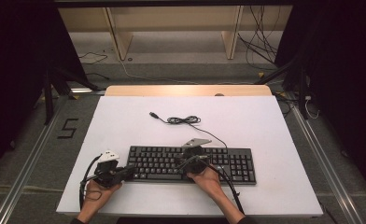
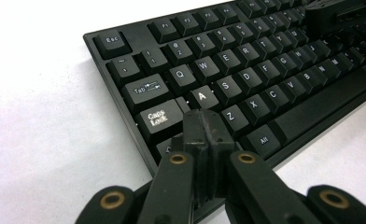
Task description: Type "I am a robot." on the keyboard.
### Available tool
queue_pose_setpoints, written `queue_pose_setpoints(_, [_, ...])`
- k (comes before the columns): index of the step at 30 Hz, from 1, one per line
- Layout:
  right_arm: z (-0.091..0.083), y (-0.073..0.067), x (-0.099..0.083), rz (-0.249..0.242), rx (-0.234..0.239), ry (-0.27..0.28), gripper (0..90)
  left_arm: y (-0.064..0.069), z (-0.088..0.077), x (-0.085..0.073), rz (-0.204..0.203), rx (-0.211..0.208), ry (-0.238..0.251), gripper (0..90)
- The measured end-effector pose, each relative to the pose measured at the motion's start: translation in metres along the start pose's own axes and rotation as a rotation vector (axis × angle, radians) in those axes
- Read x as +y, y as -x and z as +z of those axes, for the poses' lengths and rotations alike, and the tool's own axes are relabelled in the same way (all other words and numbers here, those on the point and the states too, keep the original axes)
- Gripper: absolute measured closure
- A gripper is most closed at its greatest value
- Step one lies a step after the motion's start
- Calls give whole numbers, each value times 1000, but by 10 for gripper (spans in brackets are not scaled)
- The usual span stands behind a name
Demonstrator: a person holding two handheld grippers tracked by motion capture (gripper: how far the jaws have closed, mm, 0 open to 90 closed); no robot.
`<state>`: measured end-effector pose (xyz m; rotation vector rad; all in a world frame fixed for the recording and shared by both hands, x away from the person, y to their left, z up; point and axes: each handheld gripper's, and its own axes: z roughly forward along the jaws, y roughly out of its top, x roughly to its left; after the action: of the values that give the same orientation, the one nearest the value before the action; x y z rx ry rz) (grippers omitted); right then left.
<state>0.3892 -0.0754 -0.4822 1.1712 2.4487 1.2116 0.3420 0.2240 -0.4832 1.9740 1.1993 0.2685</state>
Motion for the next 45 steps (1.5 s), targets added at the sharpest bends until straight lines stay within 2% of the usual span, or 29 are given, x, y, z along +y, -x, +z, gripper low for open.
queue_pose_setpoints(4, [-2,1,1,9,-1,3,900,1,-1,1,1,-8,12,858])
queue_pose_setpoints(6, [-3,2,1,13,5,13,900,2,-4,2,-1,-9,35,848])
queue_pose_setpoints(13, [-9,3,3,20,26,40,833,4,-9,4,5,-26,78,765])
queue_pose_setpoints(18, [-14,3,4,20,52,61,725,5,-9,4,1,-42,96,676])
queue_pose_setpoints(23, [-18,1,5,15,83,72,568,7,-10,5,-1,-67,113,526])
queue_pose_setpoints(26, [-20,0,5,14,95,74,527,8,-10,5,2,-69,121,464])
queue_pose_setpoints(27, [-22,-2,6,11,100,74,475,9,-10,6,0,-75,132,445])
queue_pose_setpoints(29, [-23,-3,6,12,106,75,448,9,-11,6,-1,-84,143,417])
queue_pose_setpoints(39, [-27,-9,5,-5,126,79,409,14,-13,7,19,-105,186,334])
queue_pose_setpoints(45, [-28,-13,4,-11,140,77,412,15,-14,6,16,-117,209,322])
